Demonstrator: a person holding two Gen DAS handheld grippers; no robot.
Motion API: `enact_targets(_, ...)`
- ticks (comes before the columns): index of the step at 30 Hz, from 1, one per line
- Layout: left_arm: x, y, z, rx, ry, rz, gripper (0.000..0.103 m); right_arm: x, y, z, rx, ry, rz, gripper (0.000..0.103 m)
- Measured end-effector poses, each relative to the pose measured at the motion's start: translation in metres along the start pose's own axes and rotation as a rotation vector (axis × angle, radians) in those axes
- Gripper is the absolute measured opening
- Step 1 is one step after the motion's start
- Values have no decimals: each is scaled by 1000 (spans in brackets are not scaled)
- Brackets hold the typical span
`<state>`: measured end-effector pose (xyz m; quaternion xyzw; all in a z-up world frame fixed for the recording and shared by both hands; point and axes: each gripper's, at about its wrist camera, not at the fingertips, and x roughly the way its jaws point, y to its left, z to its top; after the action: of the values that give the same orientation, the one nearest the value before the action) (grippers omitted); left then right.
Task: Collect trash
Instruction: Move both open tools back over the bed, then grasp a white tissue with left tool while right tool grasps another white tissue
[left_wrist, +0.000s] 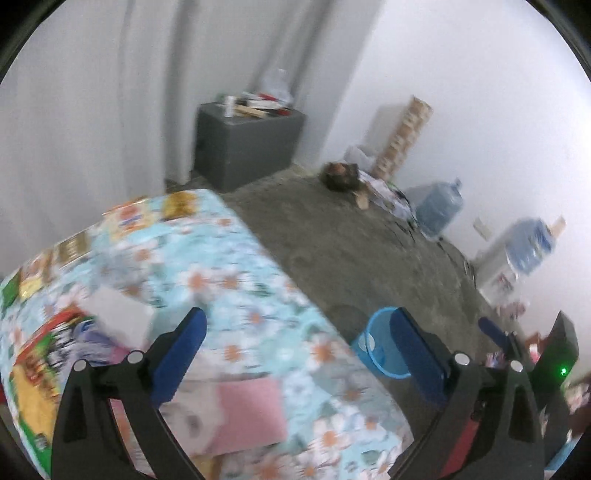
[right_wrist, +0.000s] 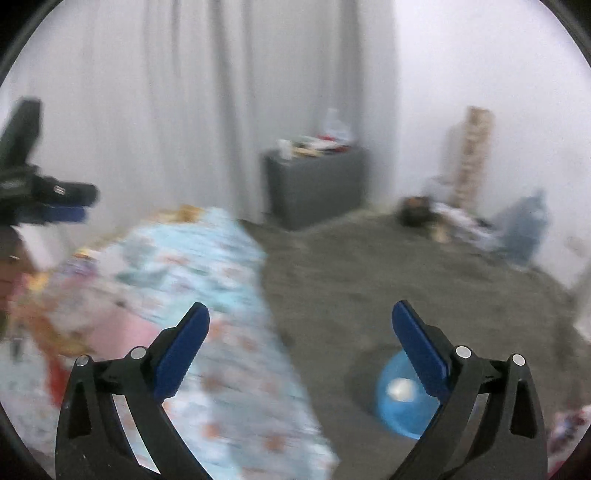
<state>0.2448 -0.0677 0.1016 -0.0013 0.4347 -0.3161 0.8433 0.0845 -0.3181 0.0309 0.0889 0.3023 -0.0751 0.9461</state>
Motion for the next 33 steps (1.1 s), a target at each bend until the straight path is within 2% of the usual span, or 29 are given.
enact_targets(4, -25, 52, 4, -71, -38, 55, 97, 20, 28, 14, 44, 63, 202, 95)
enact_targets(6, -28, 68, 8, -80, -35, 56, 97, 32, 43, 18, 78, 107, 292, 95)
enact_targets(9, -17, 96, 13, -100, 20, 97, 97, 52, 63, 21, 103, 166, 414, 95)
enact_targets(14, 15, 120, 13, -81, 127, 156, 97, 80, 100, 20, 133, 273, 530, 87)
enact_targets(19, 48, 135, 11, -76, 237, 181, 79, 115, 118, 19, 205, 389, 602, 76)
enact_targets(22, 67, 133, 11, -23, 304, 207, 74, 137, 127, 18, 224, 451, 632, 73)
enact_targets(26, 91, 133, 11, 36, 378, 274, 68, 159, 139, 13, 226, 512, 632, 67)
enact_targets(33, 128, 144, 10, 66, 483, 349, 55, 185, 151, 6, 224, 569, 630, 52)
